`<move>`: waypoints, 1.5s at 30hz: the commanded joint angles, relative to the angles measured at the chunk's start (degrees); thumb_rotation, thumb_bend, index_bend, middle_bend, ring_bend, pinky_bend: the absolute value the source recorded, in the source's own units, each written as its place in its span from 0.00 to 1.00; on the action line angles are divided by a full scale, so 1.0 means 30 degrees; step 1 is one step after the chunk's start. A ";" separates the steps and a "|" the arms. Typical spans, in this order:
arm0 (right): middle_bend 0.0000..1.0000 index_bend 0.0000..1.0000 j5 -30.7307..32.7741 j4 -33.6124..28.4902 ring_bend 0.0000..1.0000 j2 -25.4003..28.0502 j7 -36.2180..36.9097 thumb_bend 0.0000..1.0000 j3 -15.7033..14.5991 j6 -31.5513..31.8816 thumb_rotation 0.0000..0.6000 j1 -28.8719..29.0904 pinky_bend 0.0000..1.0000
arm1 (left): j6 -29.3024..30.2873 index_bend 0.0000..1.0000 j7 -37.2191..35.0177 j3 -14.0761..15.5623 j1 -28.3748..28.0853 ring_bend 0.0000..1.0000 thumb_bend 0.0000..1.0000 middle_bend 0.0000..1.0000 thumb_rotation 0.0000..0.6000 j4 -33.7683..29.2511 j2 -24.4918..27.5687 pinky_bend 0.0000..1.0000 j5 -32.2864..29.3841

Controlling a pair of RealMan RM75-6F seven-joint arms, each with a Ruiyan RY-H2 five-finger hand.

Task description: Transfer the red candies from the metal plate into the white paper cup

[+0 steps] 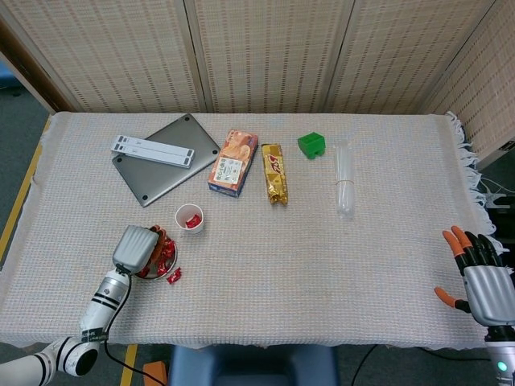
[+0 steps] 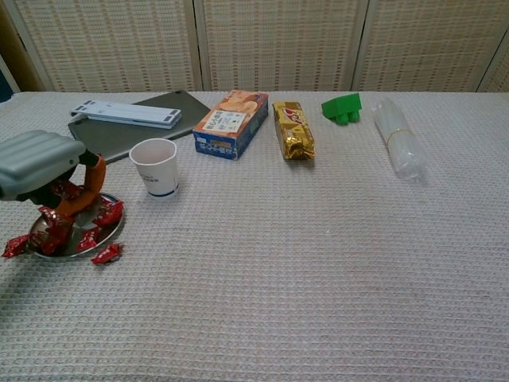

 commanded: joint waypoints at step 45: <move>0.00 0.00 0.0530 0.0097 0.00 0.0166 0.0258 0.06 0.0250 0.0133 1.00 -0.0154 0.00 | -0.2797 0.64 -0.0539 -0.1993 -0.4891 0.67 0.61 0.70 1.00 0.3031 -0.2112 1.00 -0.1772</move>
